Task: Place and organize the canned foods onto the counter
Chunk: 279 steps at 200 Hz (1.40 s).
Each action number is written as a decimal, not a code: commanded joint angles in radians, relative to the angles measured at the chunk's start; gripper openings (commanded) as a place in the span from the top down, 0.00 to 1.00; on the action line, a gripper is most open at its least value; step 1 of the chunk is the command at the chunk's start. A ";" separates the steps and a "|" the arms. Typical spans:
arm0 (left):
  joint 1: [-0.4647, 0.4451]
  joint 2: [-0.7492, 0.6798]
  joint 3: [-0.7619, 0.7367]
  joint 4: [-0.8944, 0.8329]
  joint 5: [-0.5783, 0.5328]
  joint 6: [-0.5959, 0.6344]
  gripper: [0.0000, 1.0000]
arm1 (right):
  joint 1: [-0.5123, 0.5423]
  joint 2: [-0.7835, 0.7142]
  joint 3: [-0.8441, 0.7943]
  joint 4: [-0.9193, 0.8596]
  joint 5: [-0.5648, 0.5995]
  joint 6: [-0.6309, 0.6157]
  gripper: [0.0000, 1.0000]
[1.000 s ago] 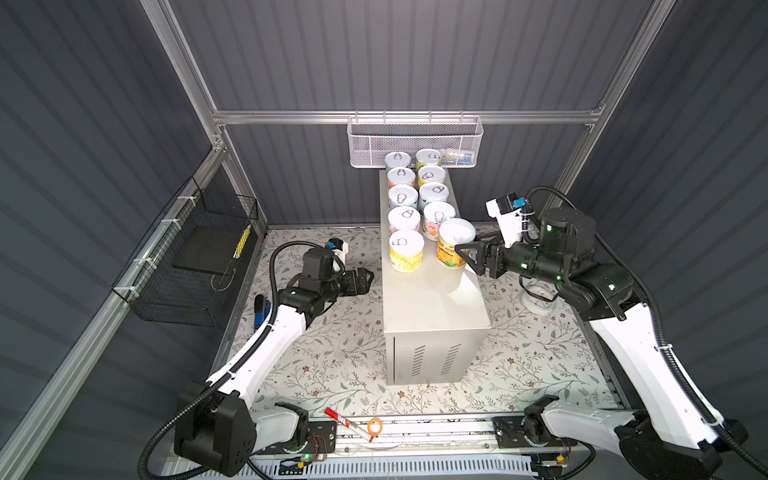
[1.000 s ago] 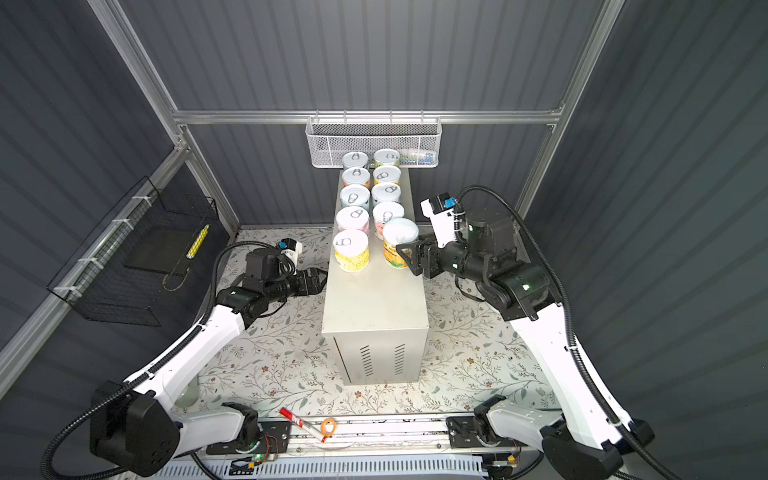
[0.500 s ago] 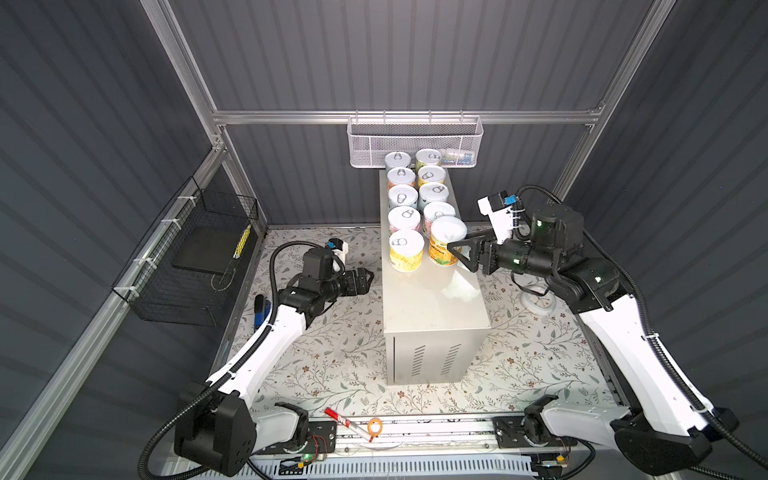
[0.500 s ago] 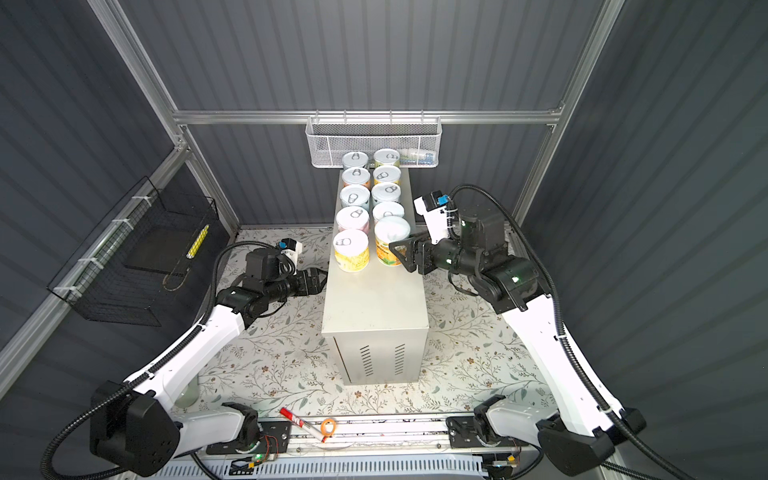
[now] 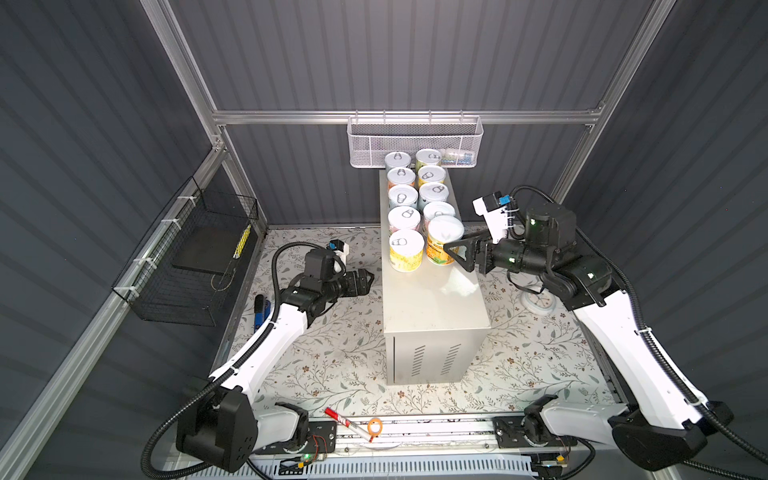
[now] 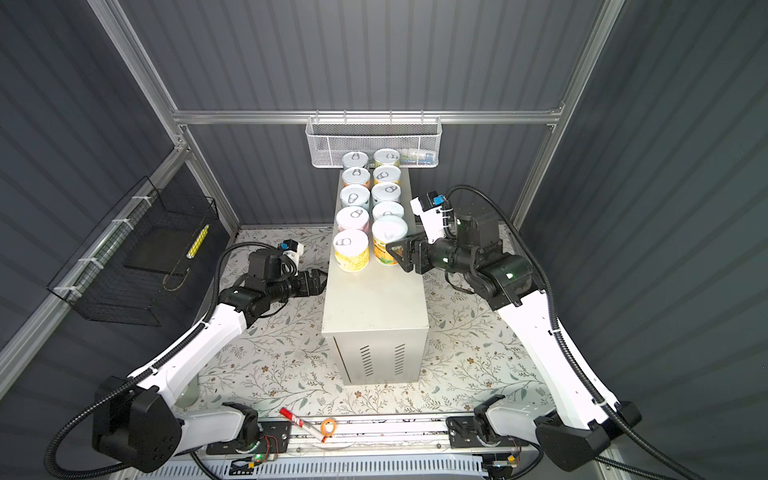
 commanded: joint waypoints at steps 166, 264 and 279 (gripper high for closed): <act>0.003 -0.232 -0.237 0.063 -0.545 -0.055 0.00 | -0.106 -0.373 -0.669 0.229 0.682 -0.027 0.01; 0.004 -0.115 -0.489 0.503 -0.827 0.070 0.01 | -0.158 -0.223 -0.976 0.625 0.843 0.001 0.01; 0.005 -0.089 -0.526 0.602 -0.873 0.095 0.01 | -0.164 -0.205 -1.023 0.701 0.895 -0.028 0.01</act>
